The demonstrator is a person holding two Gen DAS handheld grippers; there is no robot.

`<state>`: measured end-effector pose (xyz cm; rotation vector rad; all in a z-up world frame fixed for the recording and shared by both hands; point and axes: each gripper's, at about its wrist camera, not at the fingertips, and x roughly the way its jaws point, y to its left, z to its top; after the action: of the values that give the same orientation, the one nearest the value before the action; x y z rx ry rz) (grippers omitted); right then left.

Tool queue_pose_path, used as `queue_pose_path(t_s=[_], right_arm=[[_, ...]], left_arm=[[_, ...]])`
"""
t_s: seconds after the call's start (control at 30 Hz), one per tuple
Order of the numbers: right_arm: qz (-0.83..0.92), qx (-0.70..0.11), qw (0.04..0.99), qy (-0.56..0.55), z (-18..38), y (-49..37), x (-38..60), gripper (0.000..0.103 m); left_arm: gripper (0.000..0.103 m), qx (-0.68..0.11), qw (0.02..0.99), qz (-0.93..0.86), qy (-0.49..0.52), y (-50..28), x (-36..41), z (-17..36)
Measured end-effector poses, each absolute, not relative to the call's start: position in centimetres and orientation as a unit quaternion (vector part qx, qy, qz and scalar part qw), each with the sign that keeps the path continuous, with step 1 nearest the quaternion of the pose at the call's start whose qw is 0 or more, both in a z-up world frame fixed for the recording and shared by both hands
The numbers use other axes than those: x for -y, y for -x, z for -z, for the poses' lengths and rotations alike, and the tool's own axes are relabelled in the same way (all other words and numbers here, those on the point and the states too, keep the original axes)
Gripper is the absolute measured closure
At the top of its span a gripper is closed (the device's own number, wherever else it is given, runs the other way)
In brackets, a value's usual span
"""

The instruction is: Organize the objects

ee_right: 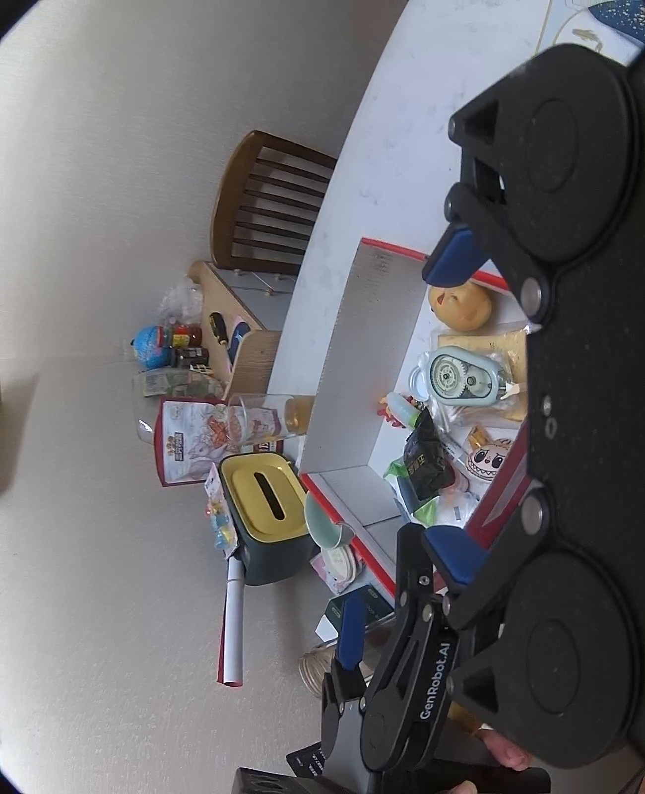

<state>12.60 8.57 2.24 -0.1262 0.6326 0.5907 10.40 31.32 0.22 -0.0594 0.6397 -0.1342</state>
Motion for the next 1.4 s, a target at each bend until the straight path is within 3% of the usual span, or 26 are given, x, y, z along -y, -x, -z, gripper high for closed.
queue_pose_path(t_s=[1.4], right_arm=[[-0.257,-0.301,0.918,0.04,-0.8,-10.6,-1.5,0.0]], left_arm=[[0.0,-0.325,0.945,0.011,0.035,-9.4,-28.9,-0.5]])
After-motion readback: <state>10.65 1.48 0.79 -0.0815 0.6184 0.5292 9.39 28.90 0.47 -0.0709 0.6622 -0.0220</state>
